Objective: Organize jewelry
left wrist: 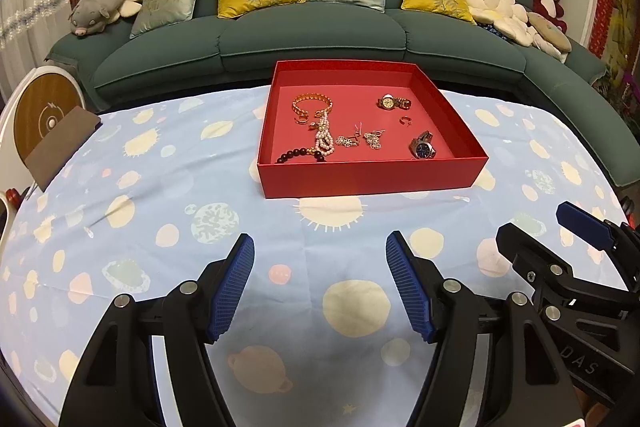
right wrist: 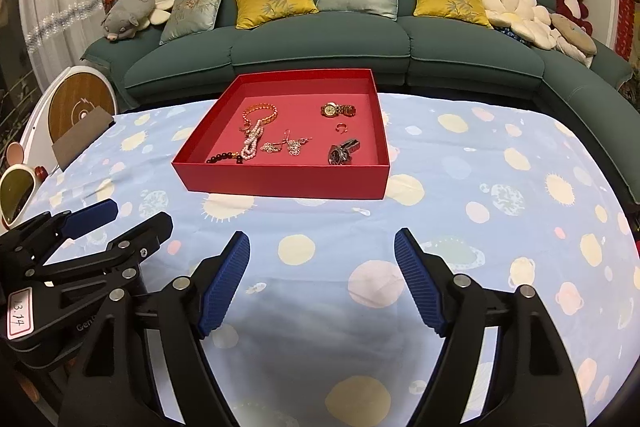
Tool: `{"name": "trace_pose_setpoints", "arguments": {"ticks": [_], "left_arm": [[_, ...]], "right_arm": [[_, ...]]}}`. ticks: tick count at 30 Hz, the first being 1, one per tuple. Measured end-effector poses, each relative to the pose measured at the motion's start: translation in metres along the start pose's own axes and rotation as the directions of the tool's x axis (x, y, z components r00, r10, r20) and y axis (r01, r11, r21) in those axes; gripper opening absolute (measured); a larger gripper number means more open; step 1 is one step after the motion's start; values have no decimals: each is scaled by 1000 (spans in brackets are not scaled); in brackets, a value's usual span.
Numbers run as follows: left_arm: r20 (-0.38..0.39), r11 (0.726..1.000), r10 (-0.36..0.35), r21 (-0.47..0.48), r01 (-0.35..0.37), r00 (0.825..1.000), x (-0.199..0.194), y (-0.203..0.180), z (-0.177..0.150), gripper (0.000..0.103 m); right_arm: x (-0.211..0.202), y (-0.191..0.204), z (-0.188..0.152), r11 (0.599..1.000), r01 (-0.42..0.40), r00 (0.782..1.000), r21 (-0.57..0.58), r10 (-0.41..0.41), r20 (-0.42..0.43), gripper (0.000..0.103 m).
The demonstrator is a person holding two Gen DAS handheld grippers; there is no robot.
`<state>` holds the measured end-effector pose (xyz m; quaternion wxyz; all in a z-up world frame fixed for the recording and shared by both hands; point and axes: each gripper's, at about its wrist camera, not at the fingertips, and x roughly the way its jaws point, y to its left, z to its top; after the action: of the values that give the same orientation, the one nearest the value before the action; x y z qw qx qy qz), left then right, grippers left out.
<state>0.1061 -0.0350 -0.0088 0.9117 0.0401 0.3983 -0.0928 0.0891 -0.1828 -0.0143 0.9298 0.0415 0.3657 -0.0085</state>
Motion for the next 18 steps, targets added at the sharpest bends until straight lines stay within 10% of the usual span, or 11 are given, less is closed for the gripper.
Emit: {"name": "trace_pose_setpoints", "arguments": {"ticks": [18], "left_arm": [[-6, 994, 92, -53, -92, 996, 9, 4, 2, 70]], "right_arm": [[3, -1, 2, 997, 72, 997, 31, -73, 22, 90]]}}
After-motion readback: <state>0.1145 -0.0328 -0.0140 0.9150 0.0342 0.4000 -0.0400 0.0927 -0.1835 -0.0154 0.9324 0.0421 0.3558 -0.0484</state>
